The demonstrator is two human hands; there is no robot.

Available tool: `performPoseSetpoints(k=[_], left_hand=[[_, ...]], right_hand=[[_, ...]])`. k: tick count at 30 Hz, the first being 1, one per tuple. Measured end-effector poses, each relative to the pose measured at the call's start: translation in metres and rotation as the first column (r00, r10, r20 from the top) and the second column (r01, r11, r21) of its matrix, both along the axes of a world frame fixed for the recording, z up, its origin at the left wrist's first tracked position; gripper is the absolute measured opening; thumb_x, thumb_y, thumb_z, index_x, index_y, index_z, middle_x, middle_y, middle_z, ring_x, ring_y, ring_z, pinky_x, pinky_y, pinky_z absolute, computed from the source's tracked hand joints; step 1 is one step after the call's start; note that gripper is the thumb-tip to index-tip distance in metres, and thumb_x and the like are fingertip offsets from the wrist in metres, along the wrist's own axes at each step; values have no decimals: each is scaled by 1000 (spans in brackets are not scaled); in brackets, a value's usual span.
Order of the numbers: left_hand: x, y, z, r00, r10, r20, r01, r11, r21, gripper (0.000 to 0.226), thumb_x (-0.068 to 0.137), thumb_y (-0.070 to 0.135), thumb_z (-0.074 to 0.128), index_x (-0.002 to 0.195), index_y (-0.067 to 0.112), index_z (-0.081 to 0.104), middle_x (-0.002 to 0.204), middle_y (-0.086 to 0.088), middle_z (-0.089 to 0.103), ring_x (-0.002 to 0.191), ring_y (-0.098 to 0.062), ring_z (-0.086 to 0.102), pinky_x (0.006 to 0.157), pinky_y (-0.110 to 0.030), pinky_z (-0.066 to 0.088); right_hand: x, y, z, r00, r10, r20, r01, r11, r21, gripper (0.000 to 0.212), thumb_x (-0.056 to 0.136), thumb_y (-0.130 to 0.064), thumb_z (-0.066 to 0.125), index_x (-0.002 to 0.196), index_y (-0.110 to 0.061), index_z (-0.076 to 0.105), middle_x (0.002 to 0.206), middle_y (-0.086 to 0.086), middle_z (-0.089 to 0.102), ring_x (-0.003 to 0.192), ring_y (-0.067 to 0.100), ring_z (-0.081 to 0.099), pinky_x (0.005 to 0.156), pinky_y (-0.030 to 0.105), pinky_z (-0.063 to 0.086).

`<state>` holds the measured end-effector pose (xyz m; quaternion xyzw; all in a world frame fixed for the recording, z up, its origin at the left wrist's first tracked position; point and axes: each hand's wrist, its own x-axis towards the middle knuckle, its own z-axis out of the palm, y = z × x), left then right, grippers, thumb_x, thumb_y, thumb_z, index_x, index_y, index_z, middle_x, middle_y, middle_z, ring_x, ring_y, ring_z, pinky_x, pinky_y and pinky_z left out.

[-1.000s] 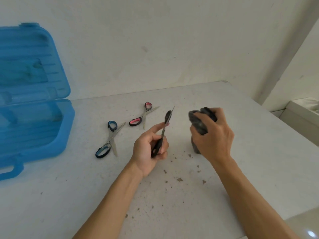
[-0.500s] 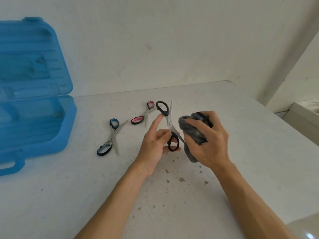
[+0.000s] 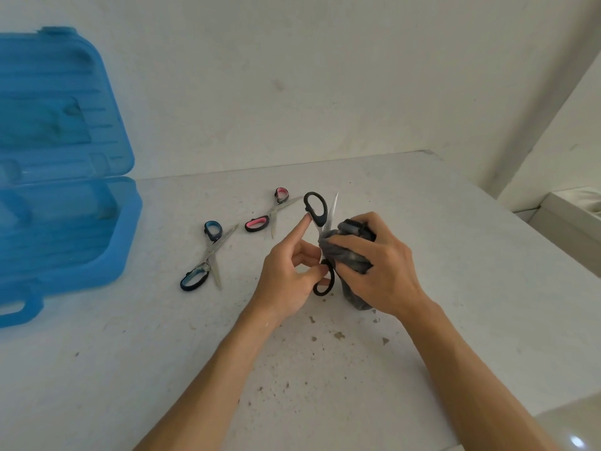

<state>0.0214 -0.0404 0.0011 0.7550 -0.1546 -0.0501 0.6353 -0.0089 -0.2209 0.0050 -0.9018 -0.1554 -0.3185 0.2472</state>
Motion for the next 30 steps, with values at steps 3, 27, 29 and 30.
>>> performPoseSetpoints(k=[3, 27, 29, 30], left_hand=[[1, 2, -2, 1000, -5, 25, 5, 1000, 2, 89, 88, 3, 77, 158, 34, 31, 90, 8, 70, 97, -11, 72, 98, -33, 57], [-4, 3, 9, 923, -282, -262, 135, 875, -465, 69, 92, -9, 63, 147, 31, 50, 103, -14, 62, 83, -23, 70, 80, -31, 58], [-7, 4, 12, 912, -315, -264, 161, 865, -475, 66, 92, -8, 64, 147, 27, 53, 106, -17, 63, 86, -23, 68, 77, -29, 58], [-8, 5, 14, 902, -339, -267, 177, 855, -487, 66, 91, -8, 64, 148, 23, 52, 108, -18, 64, 90, -25, 67, 76, -28, 57]], right_hand=[[-2, 0, 1, 998, 61, -3, -61, 996, -60, 29, 85, -35, 65, 107, -26, 81, 114, 0, 61, 89, 16, 63, 63, 35, 58], [-27, -70, 29, 715, -381, -586, 443, 896, -42, 49, 87, -62, 69, 129, -40, 55, 130, -5, 61, 117, 23, 56, 99, 44, 45], [-29, -64, 33, 823, -437, -363, 472, 882, 9, 39, 94, -52, 66, 128, -35, 60, 136, -8, 59, 129, 23, 50, 108, 42, 38], [-30, -61, 37, 880, -392, -269, 431, 896, 104, 32, 98, -39, 66, 129, -32, 62, 137, -8, 59, 130, 21, 51, 106, 34, 40]])
